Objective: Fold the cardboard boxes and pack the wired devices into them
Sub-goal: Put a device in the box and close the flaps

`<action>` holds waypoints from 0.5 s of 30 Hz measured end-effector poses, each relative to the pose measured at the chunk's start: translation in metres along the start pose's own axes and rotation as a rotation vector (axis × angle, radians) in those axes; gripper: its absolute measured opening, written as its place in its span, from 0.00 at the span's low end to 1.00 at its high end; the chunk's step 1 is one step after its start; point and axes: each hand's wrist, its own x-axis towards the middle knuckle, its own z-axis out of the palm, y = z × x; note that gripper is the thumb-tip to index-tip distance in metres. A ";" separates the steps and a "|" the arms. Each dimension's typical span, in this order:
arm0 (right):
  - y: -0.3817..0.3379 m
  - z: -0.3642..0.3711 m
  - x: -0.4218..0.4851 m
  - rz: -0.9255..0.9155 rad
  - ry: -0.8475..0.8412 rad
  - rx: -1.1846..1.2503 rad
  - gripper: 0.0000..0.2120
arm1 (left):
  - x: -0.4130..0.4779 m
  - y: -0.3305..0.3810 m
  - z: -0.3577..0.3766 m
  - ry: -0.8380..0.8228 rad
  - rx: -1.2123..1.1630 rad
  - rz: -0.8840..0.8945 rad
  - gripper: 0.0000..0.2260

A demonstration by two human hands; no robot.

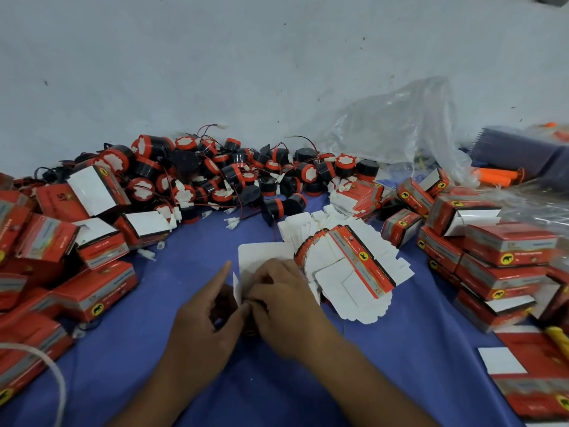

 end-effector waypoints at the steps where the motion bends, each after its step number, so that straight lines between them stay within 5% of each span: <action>1: 0.001 -0.002 0.000 -0.003 -0.046 -0.051 0.12 | -0.001 0.000 0.000 0.002 -0.020 0.001 0.28; 5: 0.002 -0.012 -0.004 0.013 -0.161 -0.026 0.16 | 0.001 0.002 0.000 -0.028 0.062 0.163 0.13; 10: 0.008 -0.022 -0.016 -0.106 -0.196 0.027 0.12 | 0.000 0.003 0.001 -0.111 0.214 0.204 0.19; 15: 0.038 -0.045 -0.023 0.079 0.169 0.366 0.10 | 0.002 0.000 0.002 -0.169 0.182 0.114 0.14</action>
